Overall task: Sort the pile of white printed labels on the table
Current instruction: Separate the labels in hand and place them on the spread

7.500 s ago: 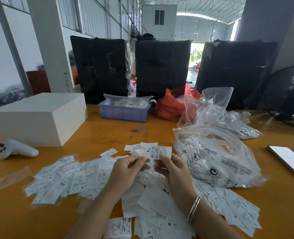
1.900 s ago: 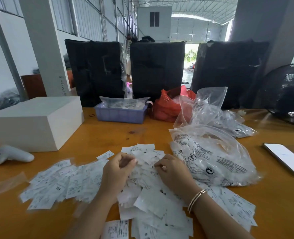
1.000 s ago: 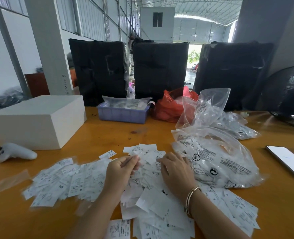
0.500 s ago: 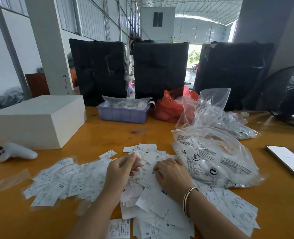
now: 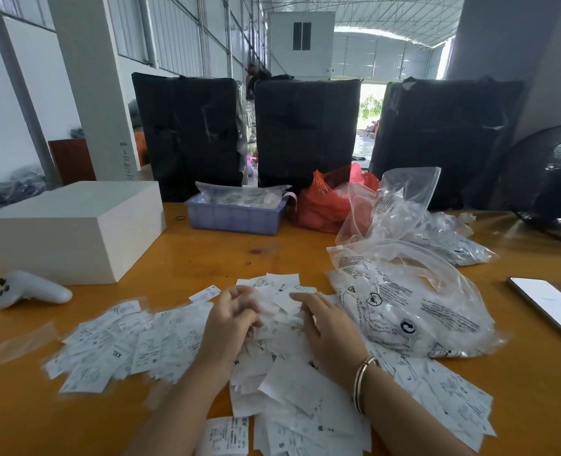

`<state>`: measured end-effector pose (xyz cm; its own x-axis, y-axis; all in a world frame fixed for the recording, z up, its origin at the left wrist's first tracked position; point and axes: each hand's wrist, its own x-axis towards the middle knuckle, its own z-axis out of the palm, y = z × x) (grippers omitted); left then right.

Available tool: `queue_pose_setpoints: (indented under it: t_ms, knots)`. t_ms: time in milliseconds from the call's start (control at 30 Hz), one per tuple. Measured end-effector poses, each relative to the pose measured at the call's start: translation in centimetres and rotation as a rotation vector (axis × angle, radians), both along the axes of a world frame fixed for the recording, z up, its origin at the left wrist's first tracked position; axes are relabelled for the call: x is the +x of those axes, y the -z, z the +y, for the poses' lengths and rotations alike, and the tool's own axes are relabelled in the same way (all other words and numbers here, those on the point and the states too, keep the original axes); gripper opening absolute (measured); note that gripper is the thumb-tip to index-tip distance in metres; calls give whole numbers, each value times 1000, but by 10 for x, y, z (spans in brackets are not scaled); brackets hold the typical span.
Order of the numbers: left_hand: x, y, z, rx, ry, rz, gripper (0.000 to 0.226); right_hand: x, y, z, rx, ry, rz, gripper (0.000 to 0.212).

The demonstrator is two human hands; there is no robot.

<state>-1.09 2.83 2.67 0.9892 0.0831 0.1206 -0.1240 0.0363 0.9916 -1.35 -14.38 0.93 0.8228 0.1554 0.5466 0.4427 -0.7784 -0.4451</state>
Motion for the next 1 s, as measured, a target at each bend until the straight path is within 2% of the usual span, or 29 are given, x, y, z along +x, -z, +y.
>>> queue_pose_setpoints:
  t_ms: [133,233,367,633,733,800,900,1000]
  knots:
    - [1,2,0,42,-61,-41,13,0,-2,-2,236,-81,36,45]
    - [1,2,1,32,-55,-40,10,3,-5,-6,393,-80,89,43]
    - [0,3,1,65,-13,-41,19,5,-5,-9,483,-84,99,37]
    - [-1,2,-1,165,39,-93,12,3,-10,-12,719,-188,240,41]
    - [-1,3,-2,183,62,-101,13,1,-8,-9,935,-326,298,46]
    - [-2,3,-4,202,78,-110,16,1,-7,-5,1104,-394,325,42]
    - [-2,3,-5,233,97,-139,18,4,-6,-1,1253,-350,344,28]
    - [0,5,-4,231,108,-141,21,7,-5,-4,1280,-241,348,25]
